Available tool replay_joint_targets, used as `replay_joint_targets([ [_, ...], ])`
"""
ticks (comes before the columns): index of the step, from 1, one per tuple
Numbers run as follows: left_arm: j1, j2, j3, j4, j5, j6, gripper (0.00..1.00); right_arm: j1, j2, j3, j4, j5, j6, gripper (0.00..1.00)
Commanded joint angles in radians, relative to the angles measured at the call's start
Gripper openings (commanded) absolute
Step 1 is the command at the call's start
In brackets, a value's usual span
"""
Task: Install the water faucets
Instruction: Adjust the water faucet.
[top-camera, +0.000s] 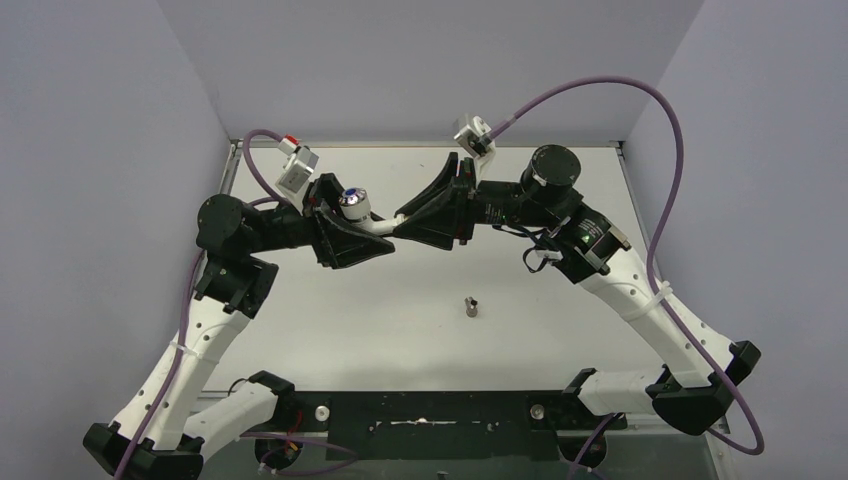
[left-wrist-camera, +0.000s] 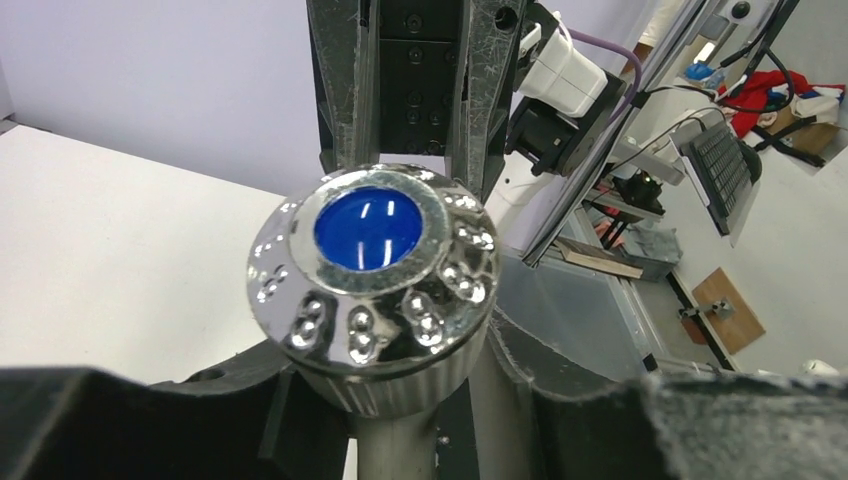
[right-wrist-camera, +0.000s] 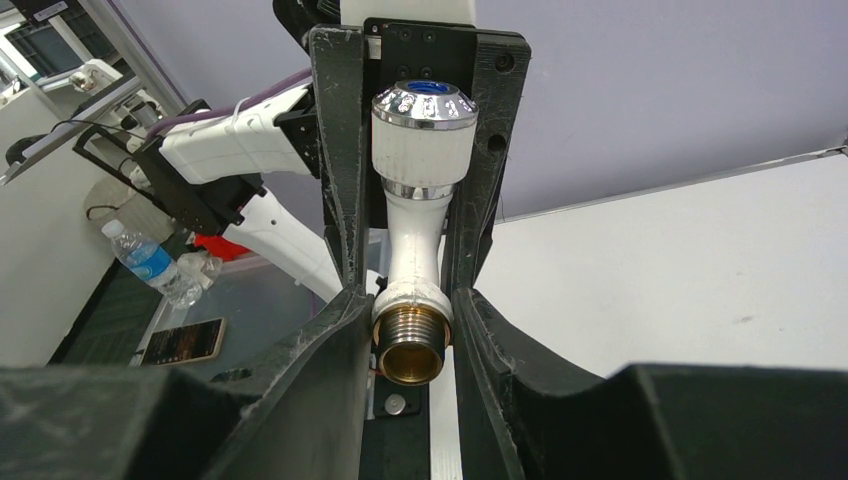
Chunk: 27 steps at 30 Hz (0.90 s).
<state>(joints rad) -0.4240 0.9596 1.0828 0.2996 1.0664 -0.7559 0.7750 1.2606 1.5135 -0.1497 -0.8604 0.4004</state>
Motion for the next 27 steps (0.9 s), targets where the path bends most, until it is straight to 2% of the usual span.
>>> replay_joint_targets([
  [1, -0.004, -0.010, 0.011, 0.064, -0.003, -0.006, 0.36, 0.003, -0.040, 0.007, 0.075, 0.021, -0.003, 0.00],
  [7, -0.004, -0.001, 0.011, 0.084, 0.003, -0.020, 0.19, 0.003, -0.036, 0.006, 0.079, 0.019, 0.000, 0.00],
  [10, -0.004, 0.001, 0.011, 0.096, 0.003, -0.026, 0.01, 0.004, -0.030, 0.006, 0.071, 0.017, -0.002, 0.00],
  [18, -0.010, 0.014, 0.000, 0.125, 0.009, -0.056, 0.00, 0.005, -0.009, 0.010, 0.041, 0.026, -0.013, 0.01],
  [23, -0.010, 0.013, 0.015, 0.067, -0.004, -0.004, 0.00, 0.004, -0.016, 0.008, 0.038, 0.032, -0.018, 0.09],
  [27, -0.010, 0.014, 0.022, 0.062, -0.002, 0.005, 0.00, 0.005, -0.014, 0.015, 0.035, 0.041, -0.016, 0.06],
])
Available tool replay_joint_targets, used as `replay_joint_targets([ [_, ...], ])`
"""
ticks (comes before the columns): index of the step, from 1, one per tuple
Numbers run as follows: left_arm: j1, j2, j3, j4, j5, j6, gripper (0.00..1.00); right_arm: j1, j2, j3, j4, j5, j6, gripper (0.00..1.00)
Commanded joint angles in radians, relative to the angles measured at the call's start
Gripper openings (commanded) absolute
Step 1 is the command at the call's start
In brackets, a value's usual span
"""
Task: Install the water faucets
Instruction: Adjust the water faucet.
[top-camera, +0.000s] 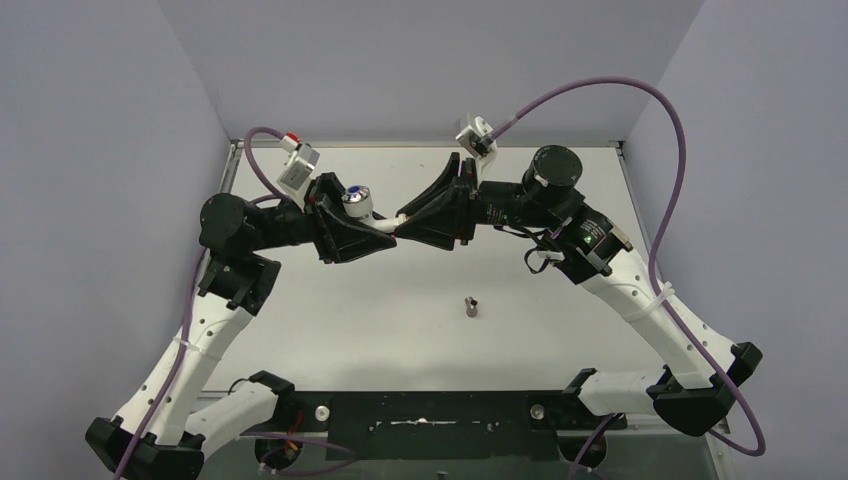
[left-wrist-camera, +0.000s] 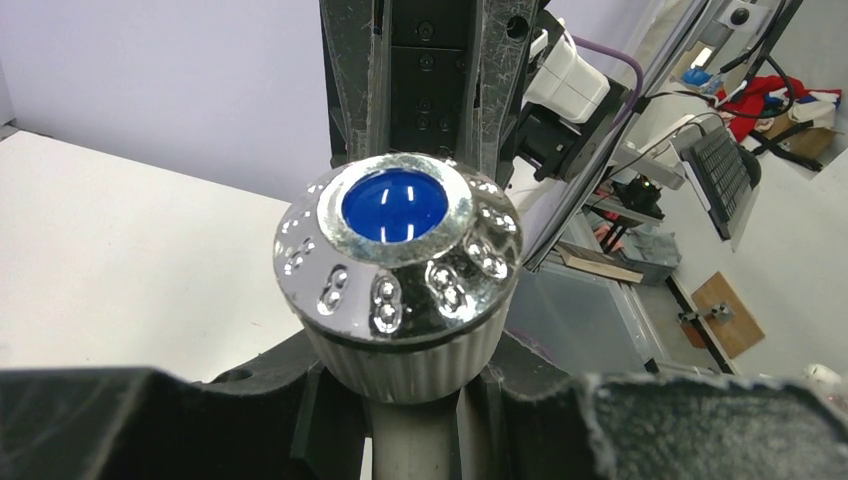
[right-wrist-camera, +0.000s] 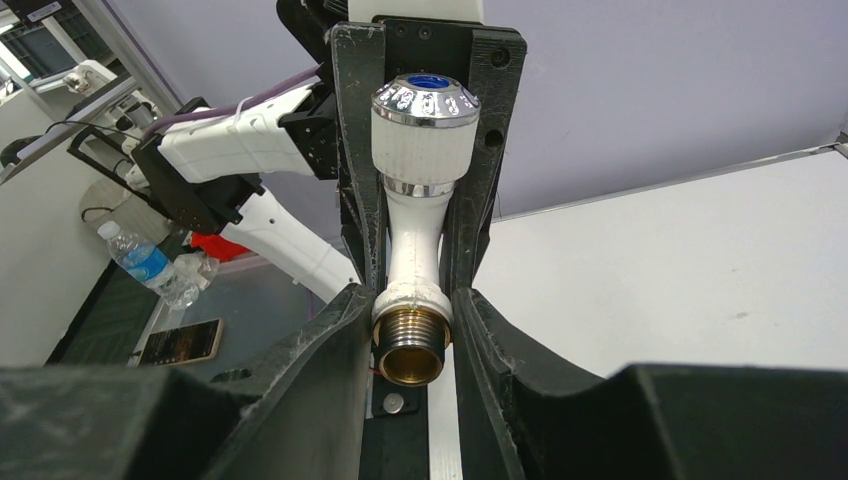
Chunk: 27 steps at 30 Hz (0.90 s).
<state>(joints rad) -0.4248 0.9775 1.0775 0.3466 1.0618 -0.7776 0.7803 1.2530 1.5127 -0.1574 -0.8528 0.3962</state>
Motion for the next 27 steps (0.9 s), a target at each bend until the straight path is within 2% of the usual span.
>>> replay_joint_targets([
  [1, -0.009, -0.003, 0.028, 0.014, 0.005, 0.027, 0.00, 0.000, -0.003, 0.018, 0.041, 0.034, -0.010, 0.06],
  [5, -0.018, -0.004, 0.027, 0.014, 0.003, 0.028, 0.00, 0.006, 0.016, 0.018, 0.042, 0.037, -0.005, 0.06],
  [9, -0.022, -0.015, 0.019, 0.002, -0.013, 0.034, 0.16, 0.015, 0.027, 0.021, 0.049, 0.038, -0.002, 0.04],
  [12, -0.022, -0.019, 0.017, -0.006, -0.018, 0.039, 0.24, 0.019, 0.032, 0.027, 0.052, 0.038, -0.001, 0.03],
  [22, -0.027, -0.017, 0.019, -0.011, -0.013, 0.044, 0.38, 0.023, 0.033, 0.032, 0.055, 0.052, 0.000, 0.02],
  [24, -0.031, -0.017, 0.019, -0.011, -0.012, 0.046, 0.43, 0.022, 0.035, 0.032, 0.056, 0.052, 0.002, 0.02],
  [27, -0.032, -0.018, 0.017, -0.012, -0.014, 0.045, 0.43, 0.022, 0.037, 0.032, 0.062, 0.049, 0.005, 0.00],
])
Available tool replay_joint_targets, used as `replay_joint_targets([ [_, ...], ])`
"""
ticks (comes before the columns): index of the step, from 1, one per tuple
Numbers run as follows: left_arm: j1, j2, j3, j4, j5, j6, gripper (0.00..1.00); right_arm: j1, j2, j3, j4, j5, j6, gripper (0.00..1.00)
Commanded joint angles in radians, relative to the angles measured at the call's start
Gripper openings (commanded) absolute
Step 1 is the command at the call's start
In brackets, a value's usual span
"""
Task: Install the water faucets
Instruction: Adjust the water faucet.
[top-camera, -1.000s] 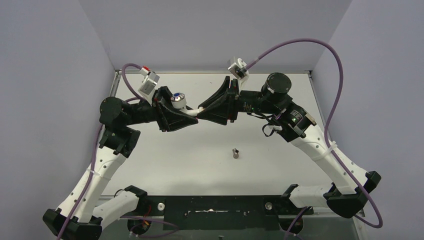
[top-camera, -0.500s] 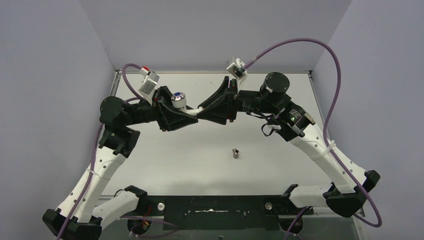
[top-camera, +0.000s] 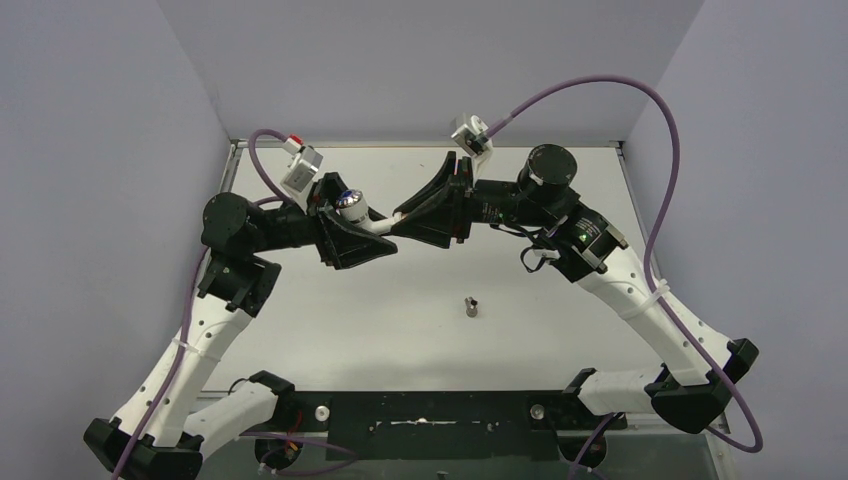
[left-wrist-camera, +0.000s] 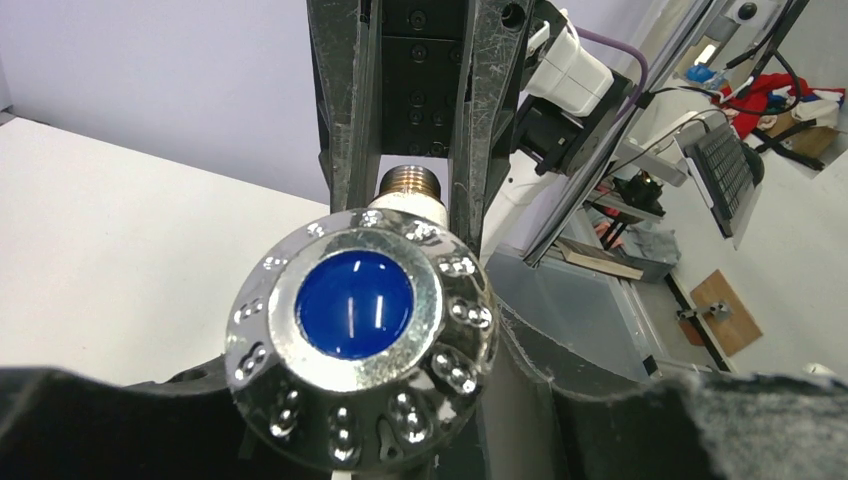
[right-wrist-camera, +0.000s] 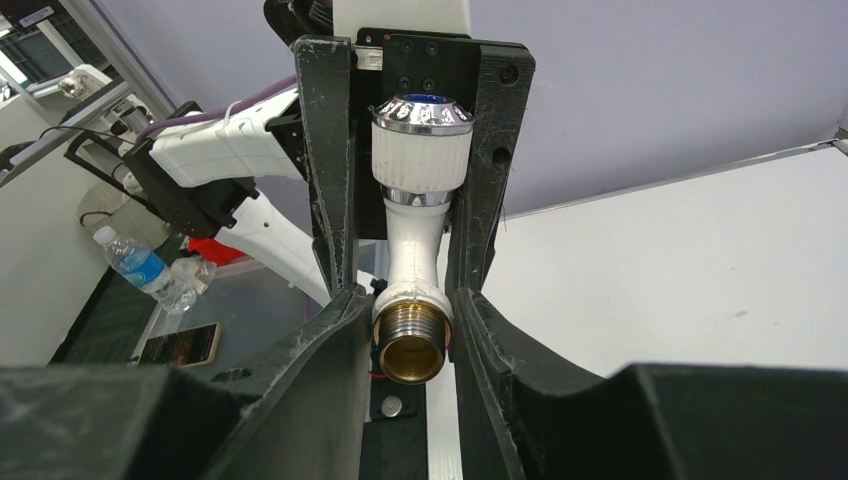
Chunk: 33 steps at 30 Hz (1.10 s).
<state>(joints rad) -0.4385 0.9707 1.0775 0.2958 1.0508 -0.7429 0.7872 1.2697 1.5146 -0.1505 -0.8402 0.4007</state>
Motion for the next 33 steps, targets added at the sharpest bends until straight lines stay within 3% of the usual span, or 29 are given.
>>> replay_joint_targets([
  [1, -0.019, -0.013, 0.017, 0.039, -0.004, 0.011, 0.43, 0.015, 0.019, 0.030, 0.055, 0.036, 0.000, 0.00],
  [25, -0.019, -0.030, 0.008, 0.089, -0.036, -0.001, 0.44, -0.001, -0.092, -0.030, 0.129, 0.099, 0.010, 0.00],
  [33, -0.019, -0.022, 0.012, 0.099, -0.033, -0.013, 0.36, -0.002, -0.074, -0.035, 0.164, 0.084, 0.032, 0.00],
])
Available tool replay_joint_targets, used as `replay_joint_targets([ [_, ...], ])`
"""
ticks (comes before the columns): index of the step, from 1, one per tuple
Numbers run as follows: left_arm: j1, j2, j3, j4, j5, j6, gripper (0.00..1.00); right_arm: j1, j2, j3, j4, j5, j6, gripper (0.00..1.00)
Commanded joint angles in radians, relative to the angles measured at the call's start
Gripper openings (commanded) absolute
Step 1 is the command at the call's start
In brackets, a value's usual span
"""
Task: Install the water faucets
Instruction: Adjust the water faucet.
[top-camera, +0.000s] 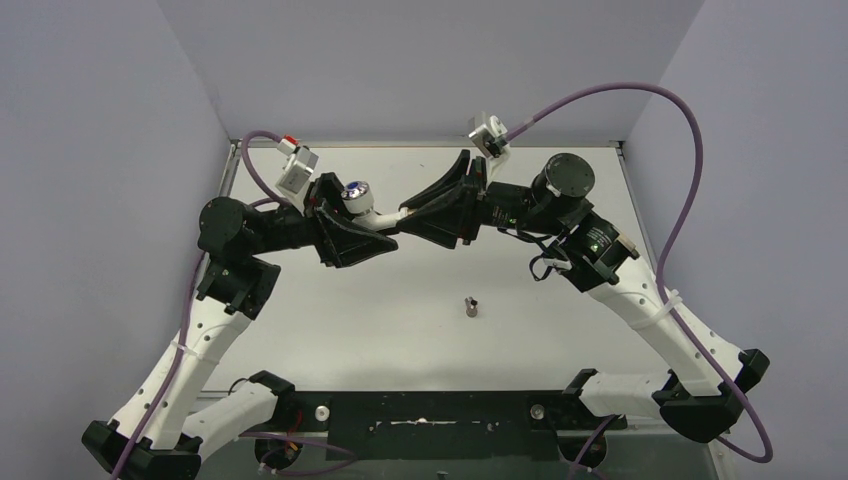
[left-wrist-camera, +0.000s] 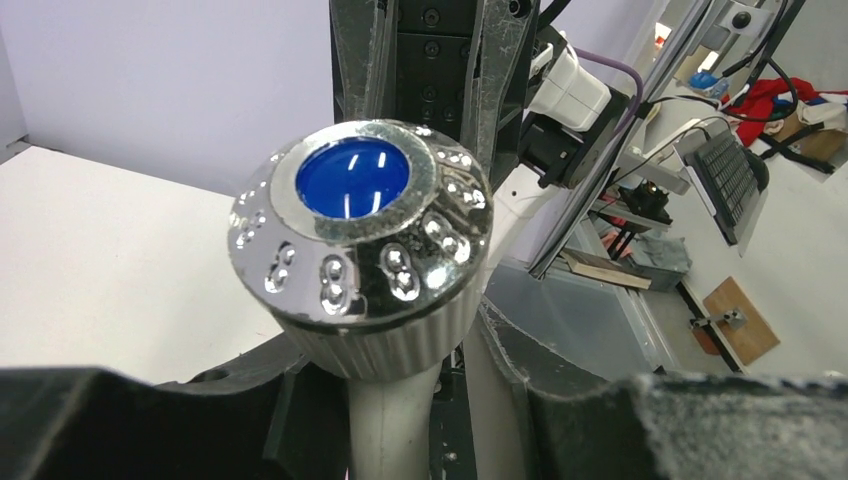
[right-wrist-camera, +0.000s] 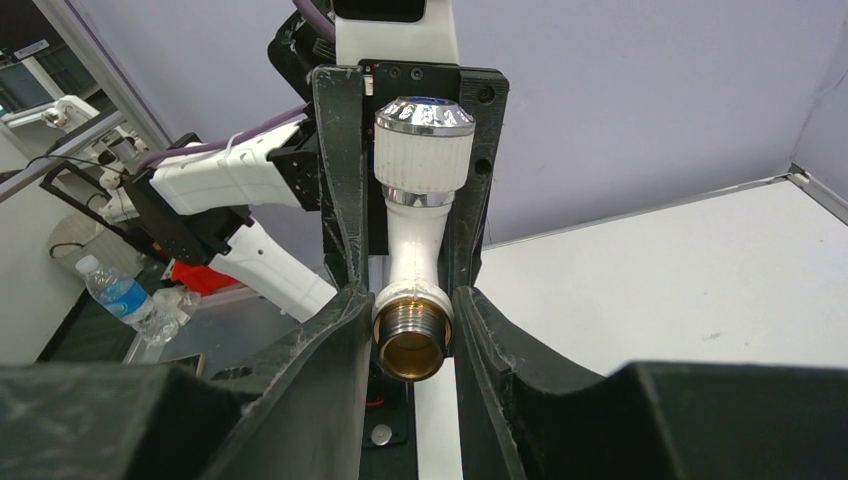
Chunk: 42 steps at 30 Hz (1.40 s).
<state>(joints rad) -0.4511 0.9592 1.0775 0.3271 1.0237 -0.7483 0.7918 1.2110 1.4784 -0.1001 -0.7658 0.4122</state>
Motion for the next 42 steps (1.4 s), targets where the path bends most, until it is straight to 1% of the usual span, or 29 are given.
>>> replay_joint_targets([
  [1, -0.006, -0.009, 0.012, 0.071, -0.004, -0.009, 0.35, -0.005, -0.012, 0.001, 0.125, 0.008, 0.024, 0.00],
  [9, -0.006, -0.005, 0.006, 0.090, -0.005, -0.023, 0.31, -0.004, 0.003, -0.005, 0.148, -0.002, 0.041, 0.00],
  [14, -0.006, -0.006, 0.005, 0.096, -0.007, -0.026, 0.36, -0.002, 0.013, -0.011, 0.150, -0.011, 0.045, 0.00],
  [17, -0.006, -0.010, 0.003, 0.097, -0.010, -0.026, 0.41, 0.001, 0.017, -0.015, 0.154, -0.015, 0.049, 0.00],
  [21, -0.006, -0.010, 0.001, 0.097, -0.013, -0.028, 0.42, 0.005, 0.018, -0.016, 0.159, -0.015, 0.051, 0.00],
  [23, -0.006, -0.009, 0.002, 0.097, -0.012, -0.028, 0.39, 0.006, 0.020, -0.017, 0.160, -0.015, 0.053, 0.00],
  [27, -0.006, -0.007, 0.001, 0.103, -0.009, -0.032, 0.26, 0.010, 0.025, -0.017, 0.159, -0.018, 0.054, 0.00],
  [30, -0.006, -0.002, -0.001, 0.118, -0.002, -0.042, 0.15, 0.014, 0.028, -0.017, 0.153, -0.018, 0.051, 0.00],
  [33, -0.006, 0.000, 0.000, 0.120, 0.001, -0.045, 0.01, 0.016, 0.030, -0.017, 0.141, -0.016, 0.044, 0.00],
  [37, -0.006, 0.001, 0.002, 0.112, -0.005, -0.041, 0.00, 0.016, 0.027, -0.018, 0.120, -0.006, 0.031, 0.00],
  [38, -0.006, 0.003, 0.006, 0.104, -0.006, -0.035, 0.00, 0.017, 0.023, -0.018, 0.113, -0.001, 0.024, 0.01],
  [39, -0.006, 0.006, 0.009, 0.091, -0.007, -0.028, 0.00, 0.014, 0.019, -0.017, 0.106, 0.003, 0.020, 0.06],
  [40, -0.005, 0.007, 0.012, 0.077, -0.009, -0.020, 0.00, 0.014, 0.015, -0.015, 0.104, 0.009, 0.011, 0.13],
  [42, -0.005, 0.006, 0.020, 0.037, -0.018, 0.006, 0.00, 0.012, 0.006, -0.010, 0.067, 0.027, -0.004, 0.29],
])
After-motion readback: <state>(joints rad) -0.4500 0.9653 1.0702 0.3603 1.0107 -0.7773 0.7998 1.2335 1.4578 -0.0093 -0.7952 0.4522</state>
